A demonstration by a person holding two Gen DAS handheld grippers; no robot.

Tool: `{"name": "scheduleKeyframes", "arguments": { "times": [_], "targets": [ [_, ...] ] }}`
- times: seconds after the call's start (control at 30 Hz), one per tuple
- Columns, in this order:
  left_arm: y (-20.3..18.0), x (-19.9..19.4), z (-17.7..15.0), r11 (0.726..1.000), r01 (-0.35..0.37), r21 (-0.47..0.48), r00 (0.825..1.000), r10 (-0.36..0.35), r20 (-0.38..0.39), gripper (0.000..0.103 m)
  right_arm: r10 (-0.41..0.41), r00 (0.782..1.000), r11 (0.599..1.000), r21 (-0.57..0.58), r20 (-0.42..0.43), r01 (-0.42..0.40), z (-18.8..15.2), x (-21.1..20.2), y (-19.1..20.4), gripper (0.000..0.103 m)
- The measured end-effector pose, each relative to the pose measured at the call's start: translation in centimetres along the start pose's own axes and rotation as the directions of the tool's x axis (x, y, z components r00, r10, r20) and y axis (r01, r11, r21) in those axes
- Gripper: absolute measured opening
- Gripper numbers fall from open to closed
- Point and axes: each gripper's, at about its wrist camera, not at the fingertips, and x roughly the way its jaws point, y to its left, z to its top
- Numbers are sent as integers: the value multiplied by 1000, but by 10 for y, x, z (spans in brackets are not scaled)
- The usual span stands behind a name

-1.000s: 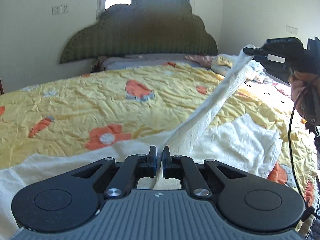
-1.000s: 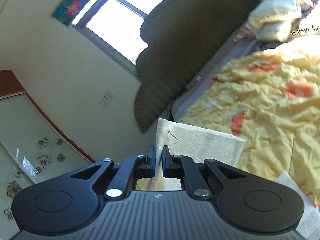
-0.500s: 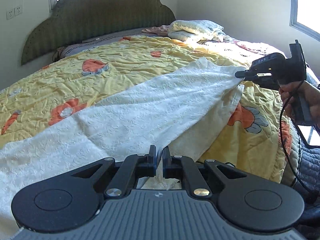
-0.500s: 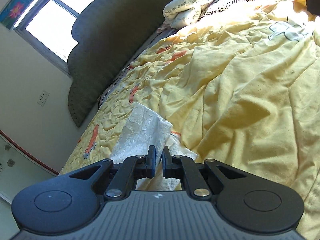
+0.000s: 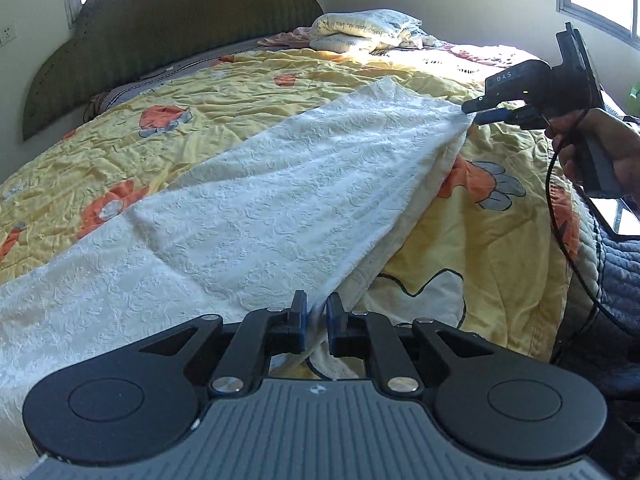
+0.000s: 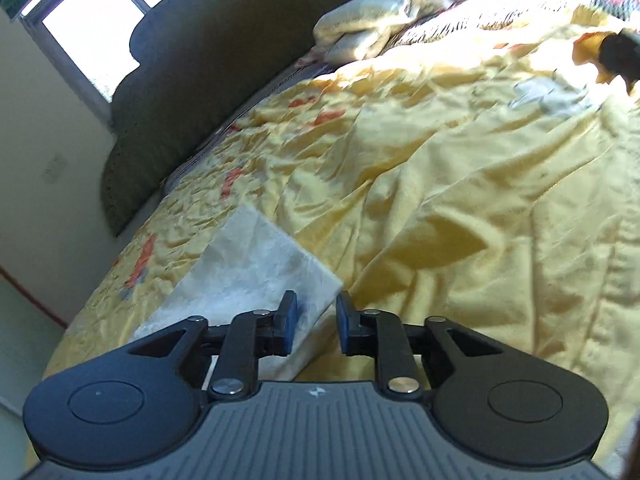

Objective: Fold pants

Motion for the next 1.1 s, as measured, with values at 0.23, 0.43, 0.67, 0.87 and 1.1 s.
{"name": "scheduleKeyframes", "arguments": {
  "times": [0.23, 0.43, 0.67, 0.87, 1.1],
  "targets": [
    [-8, 2, -1, 1000, -1, 5, 1000, 1, 15, 12, 176, 982, 850, -493, -68, -187, -36, -28, 104, 38],
    [3, -4, -5, 999, 18, -44, 1000, -18, 20, 12, 27, 946, 627, -731, -323, -267, -92, -6, 137, 38],
    [14, -15, -5, 994, 0, -111, 999, 4, 40, 21, 182, 932, 677, -647, -314, -350, -88, -21, 164, 63],
    [52, -64, -17, 958, -196, -211, 971, 219, 94, 39, 53, 930, 531, -778, -364, -335, -138, 5, 196, 81],
    [134, -145, -77, 703, -431, -565, 873, 483, -66, 39, 477, 751, 325, -702, -457, -634, -178, -47, 293, 80]
  ]
}}
